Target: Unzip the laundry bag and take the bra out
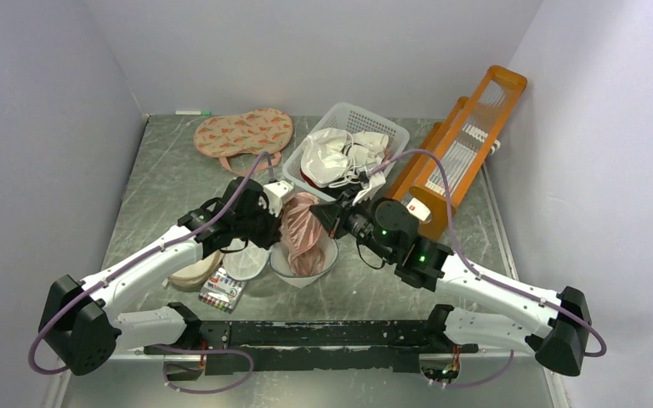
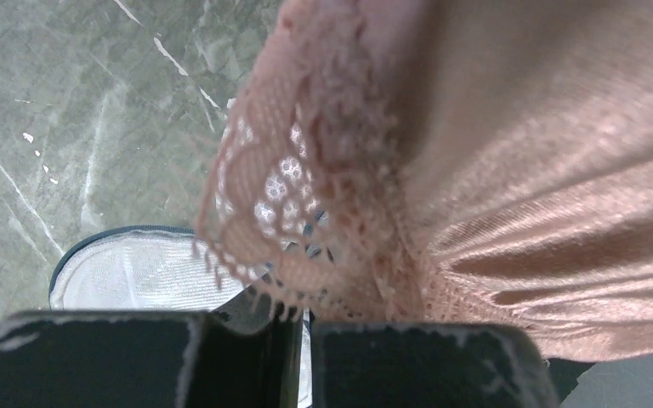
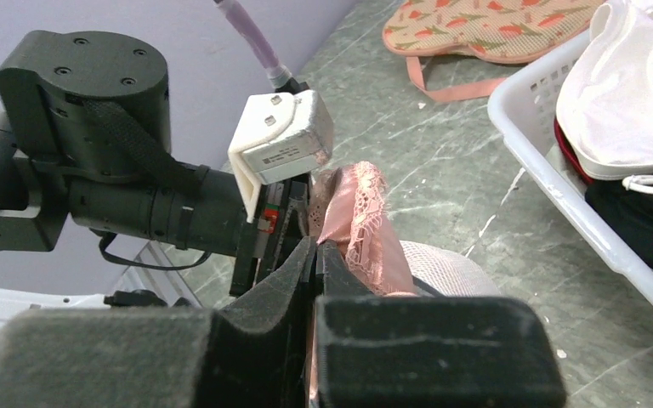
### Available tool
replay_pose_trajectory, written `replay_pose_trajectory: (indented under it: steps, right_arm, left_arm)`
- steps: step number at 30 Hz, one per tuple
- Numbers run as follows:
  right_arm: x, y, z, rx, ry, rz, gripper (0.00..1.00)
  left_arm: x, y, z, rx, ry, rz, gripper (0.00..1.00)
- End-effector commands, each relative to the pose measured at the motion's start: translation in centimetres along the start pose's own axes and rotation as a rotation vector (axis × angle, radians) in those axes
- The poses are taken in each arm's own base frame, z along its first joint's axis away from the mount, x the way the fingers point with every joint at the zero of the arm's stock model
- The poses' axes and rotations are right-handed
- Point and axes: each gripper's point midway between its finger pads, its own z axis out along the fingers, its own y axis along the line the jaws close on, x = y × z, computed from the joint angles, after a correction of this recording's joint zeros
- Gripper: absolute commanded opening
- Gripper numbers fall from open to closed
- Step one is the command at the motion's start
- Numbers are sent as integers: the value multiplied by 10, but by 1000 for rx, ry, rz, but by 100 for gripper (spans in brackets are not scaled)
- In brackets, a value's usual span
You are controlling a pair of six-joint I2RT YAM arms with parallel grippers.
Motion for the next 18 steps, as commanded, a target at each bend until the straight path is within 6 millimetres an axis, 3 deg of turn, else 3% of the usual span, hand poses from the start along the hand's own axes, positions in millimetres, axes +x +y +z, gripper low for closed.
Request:
replay_pose_trajectory:
  steps: [1,7,15,18]
  right_arm:
    - [-39,21,-4,-54,-79,-3,0]
    - [-96,36,-27,-59,-202,-43,0]
    - [-147,26,-57,33,-335,-114,0]
    - [-179,35,-65,40,-405,-140,0]
  left_arm:
    - [-16,-3,-4,9,-40,10,13]
    - [-16,-3,-5,8,-41,10,13]
    - [-16,-3,-5,6,-43,10,13]
    - [-16,-3,-4,7,-38,11,13]
